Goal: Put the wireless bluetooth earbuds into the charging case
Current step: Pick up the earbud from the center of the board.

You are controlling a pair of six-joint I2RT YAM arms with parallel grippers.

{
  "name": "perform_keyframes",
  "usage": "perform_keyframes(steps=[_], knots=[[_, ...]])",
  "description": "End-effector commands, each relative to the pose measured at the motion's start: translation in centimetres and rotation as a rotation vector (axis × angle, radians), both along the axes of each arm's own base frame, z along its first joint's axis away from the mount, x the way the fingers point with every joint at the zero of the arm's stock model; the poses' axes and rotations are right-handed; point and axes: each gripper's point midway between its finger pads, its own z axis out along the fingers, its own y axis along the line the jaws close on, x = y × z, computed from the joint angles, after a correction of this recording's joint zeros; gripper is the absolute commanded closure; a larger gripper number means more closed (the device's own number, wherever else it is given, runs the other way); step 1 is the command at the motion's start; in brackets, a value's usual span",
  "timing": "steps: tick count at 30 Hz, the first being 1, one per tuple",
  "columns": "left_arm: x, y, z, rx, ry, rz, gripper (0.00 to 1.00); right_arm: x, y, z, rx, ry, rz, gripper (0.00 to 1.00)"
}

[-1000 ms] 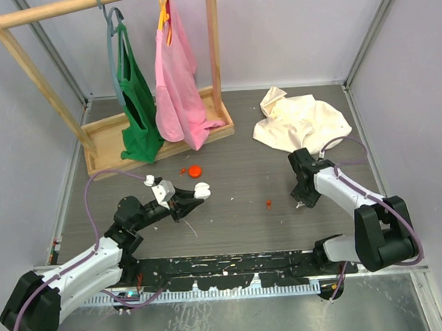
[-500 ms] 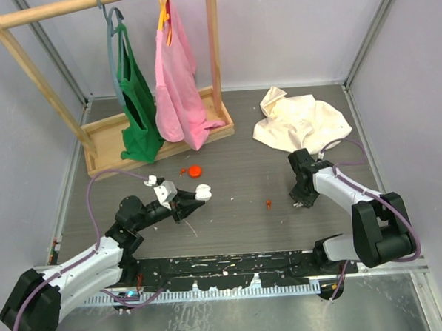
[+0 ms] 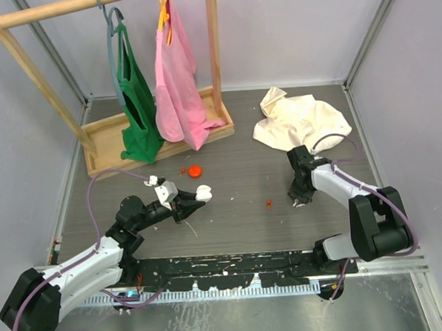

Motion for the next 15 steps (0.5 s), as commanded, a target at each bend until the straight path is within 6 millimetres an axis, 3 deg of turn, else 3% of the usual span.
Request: perform_keyframes(steps=[1,9,15], knots=[[0.6,-0.3,2.4,-0.033,-0.080,0.005,0.90,2.4,2.1,0.7,0.039,-0.035,0.181,0.71],[0.5,-0.5,2.2,-0.025,-0.076,0.000,0.90,3.9,5.3,0.9,0.009,-0.019,0.403,0.74],[0.5,-0.5,2.3,-0.026,-0.079,-0.001,0.90,3.8,5.5,1.1,-0.015,0.002,0.441,0.66]])
